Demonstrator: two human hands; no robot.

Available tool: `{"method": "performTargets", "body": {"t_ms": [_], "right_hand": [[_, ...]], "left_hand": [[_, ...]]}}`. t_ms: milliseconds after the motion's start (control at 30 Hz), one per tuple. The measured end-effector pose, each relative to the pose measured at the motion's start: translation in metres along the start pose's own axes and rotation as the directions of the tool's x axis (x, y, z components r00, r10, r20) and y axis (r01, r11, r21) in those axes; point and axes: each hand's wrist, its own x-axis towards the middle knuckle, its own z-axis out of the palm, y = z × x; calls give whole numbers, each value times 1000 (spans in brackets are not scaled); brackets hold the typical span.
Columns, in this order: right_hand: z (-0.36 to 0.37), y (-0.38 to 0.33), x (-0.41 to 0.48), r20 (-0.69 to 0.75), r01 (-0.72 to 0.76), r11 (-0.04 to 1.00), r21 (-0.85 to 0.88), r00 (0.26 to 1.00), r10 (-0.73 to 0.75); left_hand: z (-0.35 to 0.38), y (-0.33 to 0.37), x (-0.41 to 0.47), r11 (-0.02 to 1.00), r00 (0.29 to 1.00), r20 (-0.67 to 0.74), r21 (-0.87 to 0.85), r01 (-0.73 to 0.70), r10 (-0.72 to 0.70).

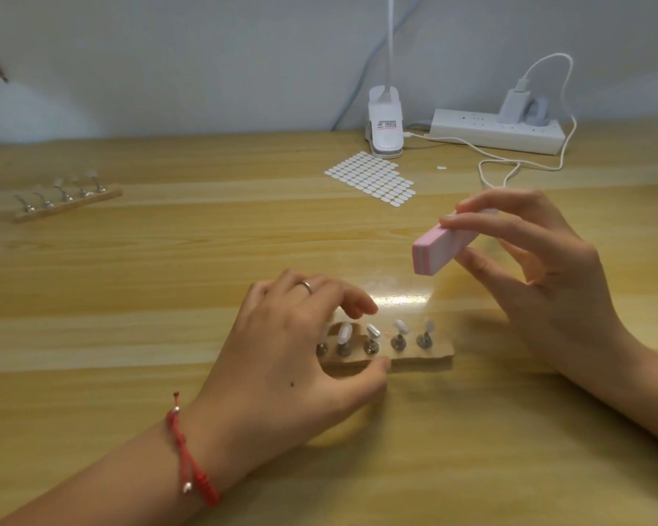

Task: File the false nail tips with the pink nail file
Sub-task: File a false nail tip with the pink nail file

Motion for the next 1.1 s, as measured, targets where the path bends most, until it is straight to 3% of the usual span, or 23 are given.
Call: {"method": "performTargets", "body": {"t_ms": [267, 333, 500, 633, 733, 967, 1100], "right_hand": [[1, 1, -1, 13, 18, 1000, -8, 1000, -18], [1, 0, 0, 13, 12, 1000, -10, 1000, -12], [1, -11, 0, -11, 1, 1000, 4, 1000, -1], [4, -31, -5, 6, 54, 997, 54, 999, -54], [9, -42, -12, 71, 136, 988, 79, 987, -142], [9, -45, -10, 120, 192, 981, -36, 975, -187], [9, -51, -11, 124, 141, 989, -36, 983, -135]], "left_hand": [[-1, 1, 3, 990, 984, -108, -15, -141, 139], [-3, 5, 3, 981, 975, -164, -99, -168, 151], [-10, 8, 4, 903, 963, -267, -420, -92, -26], [-12, 3, 6, 870, 960, -238, -492, 12, -148], [-11, 3, 7, 899, 964, -258, -434, -60, -61], [-8, 0, 7, 950, 947, -307, -259, -176, 92], [-7, 1, 6, 965, 940, -315, -175, -193, 131]]}}
